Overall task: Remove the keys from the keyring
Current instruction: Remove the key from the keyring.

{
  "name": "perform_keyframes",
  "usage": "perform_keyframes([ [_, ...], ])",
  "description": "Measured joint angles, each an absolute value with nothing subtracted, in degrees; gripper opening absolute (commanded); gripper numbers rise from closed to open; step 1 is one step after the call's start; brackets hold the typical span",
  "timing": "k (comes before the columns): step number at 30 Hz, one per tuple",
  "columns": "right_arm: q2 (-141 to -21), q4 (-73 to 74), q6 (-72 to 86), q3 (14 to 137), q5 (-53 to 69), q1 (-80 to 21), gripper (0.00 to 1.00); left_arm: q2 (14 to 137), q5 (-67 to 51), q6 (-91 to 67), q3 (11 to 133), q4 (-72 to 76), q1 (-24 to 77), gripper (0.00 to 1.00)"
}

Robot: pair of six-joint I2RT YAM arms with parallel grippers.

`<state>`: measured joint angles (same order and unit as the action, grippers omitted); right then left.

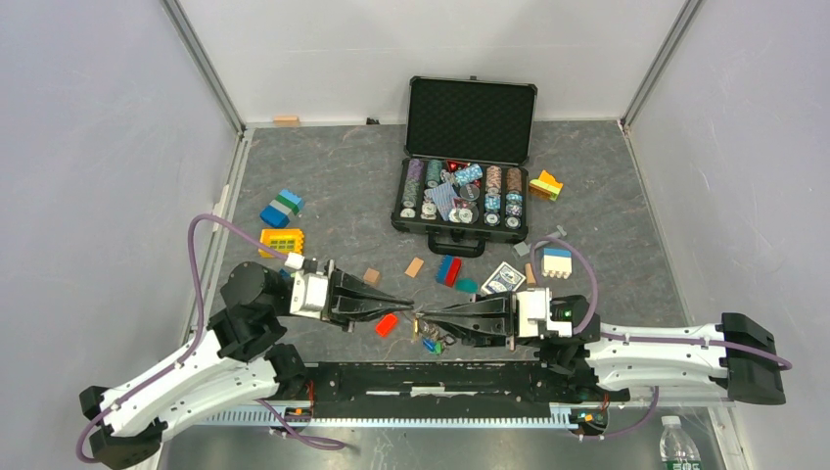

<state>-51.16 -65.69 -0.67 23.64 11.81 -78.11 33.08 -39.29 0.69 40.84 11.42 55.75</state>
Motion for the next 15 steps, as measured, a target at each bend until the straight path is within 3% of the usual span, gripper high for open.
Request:
perform_keyframes([
  [15,-50.5,-64.6,-0.6,23.4,10.2,-78.2,0.00,33.1,-40.0,1.0,40.9,10.3,55.7,0.15],
])
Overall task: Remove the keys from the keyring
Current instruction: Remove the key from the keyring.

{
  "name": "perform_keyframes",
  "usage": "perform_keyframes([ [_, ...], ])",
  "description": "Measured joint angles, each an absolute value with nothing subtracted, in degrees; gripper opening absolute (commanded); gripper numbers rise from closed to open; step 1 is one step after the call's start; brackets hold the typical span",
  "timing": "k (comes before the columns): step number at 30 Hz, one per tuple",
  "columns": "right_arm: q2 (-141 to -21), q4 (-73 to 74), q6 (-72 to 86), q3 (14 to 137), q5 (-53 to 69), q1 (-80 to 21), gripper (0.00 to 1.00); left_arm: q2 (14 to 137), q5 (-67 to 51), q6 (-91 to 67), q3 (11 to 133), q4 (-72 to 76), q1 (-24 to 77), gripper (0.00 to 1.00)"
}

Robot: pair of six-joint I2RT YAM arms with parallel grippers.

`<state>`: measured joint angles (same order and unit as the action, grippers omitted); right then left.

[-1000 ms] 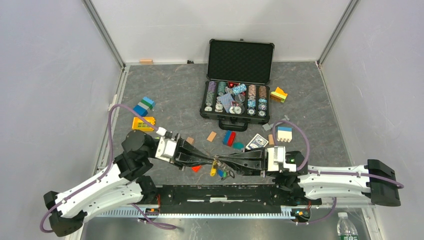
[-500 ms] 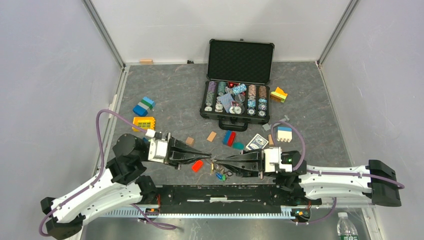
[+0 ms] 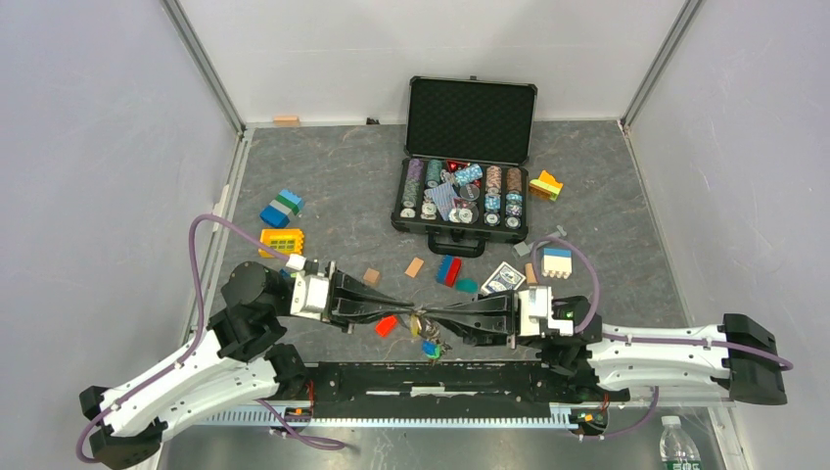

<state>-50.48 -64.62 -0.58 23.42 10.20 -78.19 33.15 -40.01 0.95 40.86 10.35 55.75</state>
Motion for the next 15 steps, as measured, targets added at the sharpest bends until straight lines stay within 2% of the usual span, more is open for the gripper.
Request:
perform_keyframes([
  [11,-48.4,-67.2,2.8,22.1,-1.3,-78.2,0.00,30.8,-39.9,1.0,40.8,10.3,55.7,0.15],
  [15,-48.2,-65.6,3.5,22.3,-6.0,-78.2,0.00,30.5,-39.0,1.0,40.8,10.3,55.7,0.19],
])
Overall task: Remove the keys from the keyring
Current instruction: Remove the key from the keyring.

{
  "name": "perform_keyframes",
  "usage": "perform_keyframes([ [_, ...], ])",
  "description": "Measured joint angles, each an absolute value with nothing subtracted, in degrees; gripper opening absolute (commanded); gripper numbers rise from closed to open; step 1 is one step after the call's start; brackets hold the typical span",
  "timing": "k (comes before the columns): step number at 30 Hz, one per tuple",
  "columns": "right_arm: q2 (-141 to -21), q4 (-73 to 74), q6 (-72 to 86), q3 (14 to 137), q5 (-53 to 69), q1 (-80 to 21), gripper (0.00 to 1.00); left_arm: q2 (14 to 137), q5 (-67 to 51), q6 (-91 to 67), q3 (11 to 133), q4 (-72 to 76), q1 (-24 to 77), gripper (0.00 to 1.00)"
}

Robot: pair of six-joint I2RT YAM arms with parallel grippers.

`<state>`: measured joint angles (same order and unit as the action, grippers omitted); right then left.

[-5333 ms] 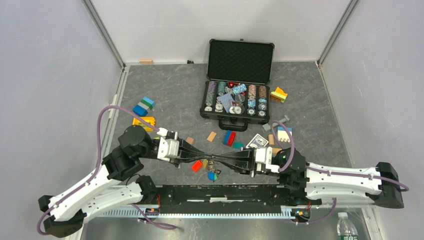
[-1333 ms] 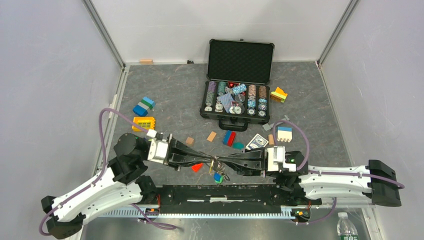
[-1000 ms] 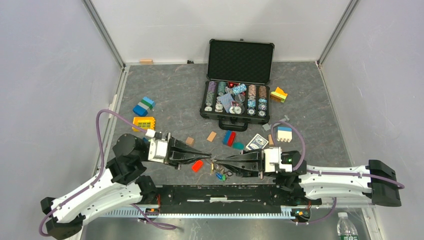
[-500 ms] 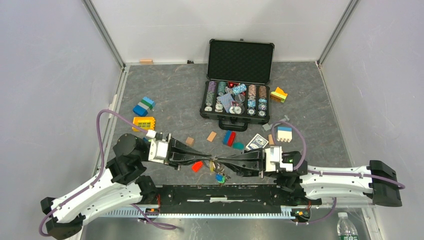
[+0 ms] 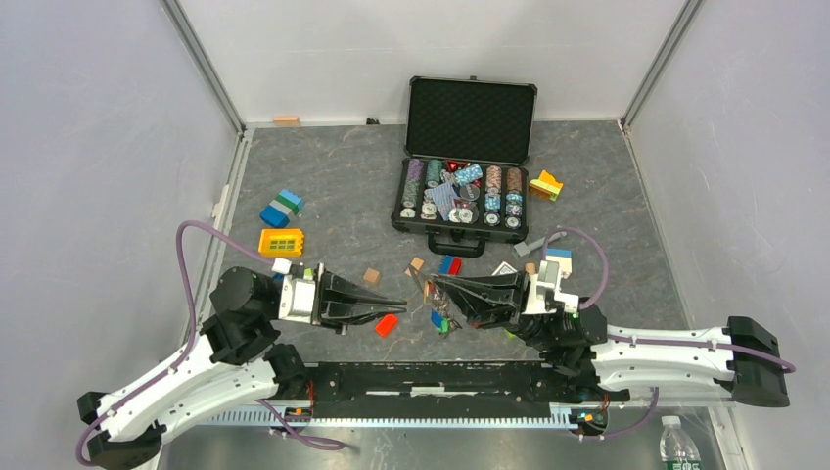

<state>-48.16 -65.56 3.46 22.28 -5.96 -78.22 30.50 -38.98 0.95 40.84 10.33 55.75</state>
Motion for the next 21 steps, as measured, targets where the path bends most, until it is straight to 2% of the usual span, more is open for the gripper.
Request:
perform_keyframes([
  [9,-48.1,-60.9,3.2,22.7,-12.6,-78.2,0.00,31.1,-36.4,0.9,40.8,10.4,55.7,0.23],
  [21,-47.9,-56.2,-0.5,25.5,-14.3,-78.3,0.00,32.3,-31.9,0.9,38.6,10.9,55.7,0.24],
])
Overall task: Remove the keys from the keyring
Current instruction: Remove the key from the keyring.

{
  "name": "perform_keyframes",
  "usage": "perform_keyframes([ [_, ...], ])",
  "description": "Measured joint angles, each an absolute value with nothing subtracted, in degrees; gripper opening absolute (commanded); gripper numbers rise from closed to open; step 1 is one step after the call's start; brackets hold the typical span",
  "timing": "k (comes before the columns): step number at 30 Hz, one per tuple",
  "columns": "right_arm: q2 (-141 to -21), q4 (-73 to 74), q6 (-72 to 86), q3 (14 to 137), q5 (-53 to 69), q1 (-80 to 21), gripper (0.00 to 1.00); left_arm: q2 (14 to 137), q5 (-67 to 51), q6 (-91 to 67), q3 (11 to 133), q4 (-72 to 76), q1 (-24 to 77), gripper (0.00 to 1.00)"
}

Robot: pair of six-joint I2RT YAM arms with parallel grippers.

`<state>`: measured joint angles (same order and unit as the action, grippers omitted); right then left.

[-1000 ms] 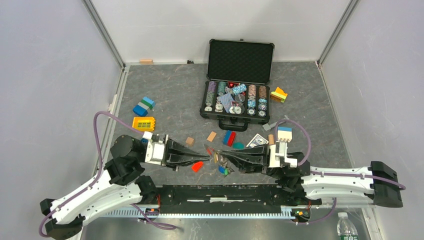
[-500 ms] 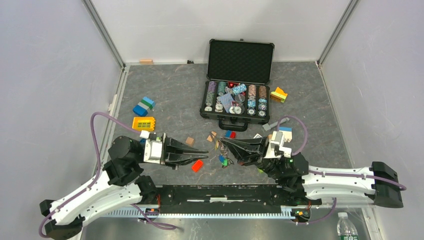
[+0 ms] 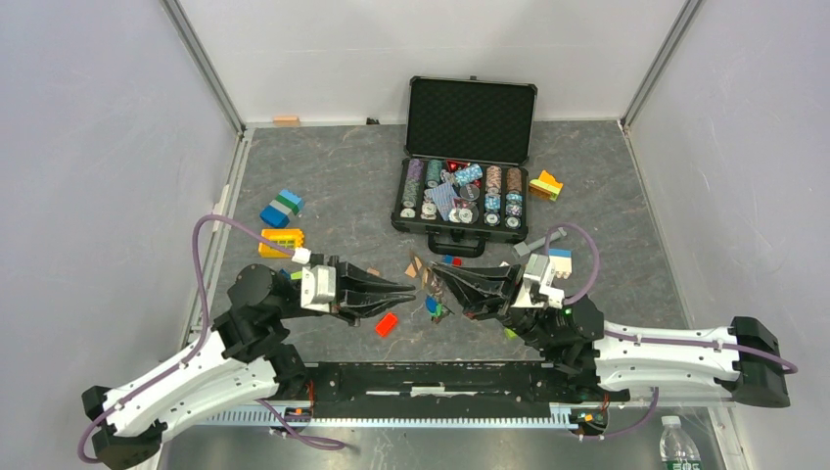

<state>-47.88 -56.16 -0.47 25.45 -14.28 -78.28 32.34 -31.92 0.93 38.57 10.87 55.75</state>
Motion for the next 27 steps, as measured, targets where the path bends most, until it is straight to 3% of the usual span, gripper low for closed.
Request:
perform_keyframes([
  [6,-47.0,-54.7,-3.4,25.5,-13.6,-78.3,0.00,33.0,-30.0,0.9,36.4,12.6,55.7,0.23],
  [27,-42.4,-44.8,-14.7,27.8,10.6,-78.3,0.00,30.6,-29.2,1.0,34.3,12.5,55.7,0.23],
])
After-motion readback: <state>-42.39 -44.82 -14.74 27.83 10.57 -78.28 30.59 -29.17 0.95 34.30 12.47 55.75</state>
